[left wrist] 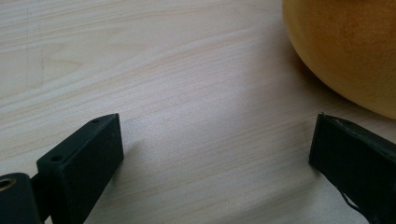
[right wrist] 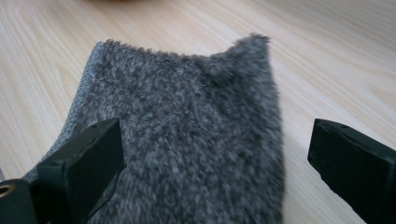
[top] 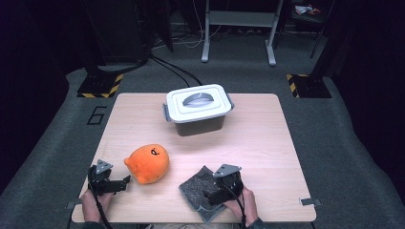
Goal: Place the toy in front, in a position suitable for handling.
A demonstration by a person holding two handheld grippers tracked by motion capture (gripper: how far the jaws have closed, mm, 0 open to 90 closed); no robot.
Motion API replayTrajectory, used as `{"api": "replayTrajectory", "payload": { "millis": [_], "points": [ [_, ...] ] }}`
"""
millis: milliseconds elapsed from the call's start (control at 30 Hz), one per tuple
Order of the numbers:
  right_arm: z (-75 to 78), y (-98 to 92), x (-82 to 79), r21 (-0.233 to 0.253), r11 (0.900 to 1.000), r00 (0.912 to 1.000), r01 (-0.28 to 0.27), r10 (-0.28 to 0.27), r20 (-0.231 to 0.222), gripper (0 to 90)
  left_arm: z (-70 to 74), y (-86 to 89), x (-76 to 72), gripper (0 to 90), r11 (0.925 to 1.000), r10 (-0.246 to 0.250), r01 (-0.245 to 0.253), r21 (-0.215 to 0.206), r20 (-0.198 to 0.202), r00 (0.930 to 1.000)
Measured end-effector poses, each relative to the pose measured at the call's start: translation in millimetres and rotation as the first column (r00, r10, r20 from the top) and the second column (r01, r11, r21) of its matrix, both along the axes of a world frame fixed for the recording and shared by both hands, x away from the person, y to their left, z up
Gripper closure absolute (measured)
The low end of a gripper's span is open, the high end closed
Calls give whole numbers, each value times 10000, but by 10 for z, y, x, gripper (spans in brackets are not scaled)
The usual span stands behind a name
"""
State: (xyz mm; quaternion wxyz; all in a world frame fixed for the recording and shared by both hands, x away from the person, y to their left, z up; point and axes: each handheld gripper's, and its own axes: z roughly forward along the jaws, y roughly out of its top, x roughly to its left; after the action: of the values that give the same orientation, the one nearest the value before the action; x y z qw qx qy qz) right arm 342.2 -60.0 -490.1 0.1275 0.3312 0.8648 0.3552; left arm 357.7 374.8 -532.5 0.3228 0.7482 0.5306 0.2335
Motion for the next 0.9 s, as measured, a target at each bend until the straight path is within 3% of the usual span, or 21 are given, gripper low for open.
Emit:
{"api": "replayTrajectory", "payload": {
  "millis": [200, 400, 567, 900],
  "points": [
    [-109, 157, 28, -615, 9974, 9992, -373, 364, -152, 36, 2, 1, -1, 25, 10000, 7, -7, 43, 4, 10000],
    [-207, 175, 47, -981, 9937, 9981, -542, 511, -345, 115, 3, 1, -2, 25, 10000, -1, 1, 62, 3, 10000],
    [-226, 160, 56, -944, 9942, 9978, -515, 472, -468, 175, 3, 0, -3, 25, 10000, 2, -2, 79, 19, 10000],
    [-214, 99, 64, -726, 9964, 9985, -435, 410, -357, 400, 3, -2, -6, 26, 10000, 17, -17, 79, 8, 10000]
  ]
}}
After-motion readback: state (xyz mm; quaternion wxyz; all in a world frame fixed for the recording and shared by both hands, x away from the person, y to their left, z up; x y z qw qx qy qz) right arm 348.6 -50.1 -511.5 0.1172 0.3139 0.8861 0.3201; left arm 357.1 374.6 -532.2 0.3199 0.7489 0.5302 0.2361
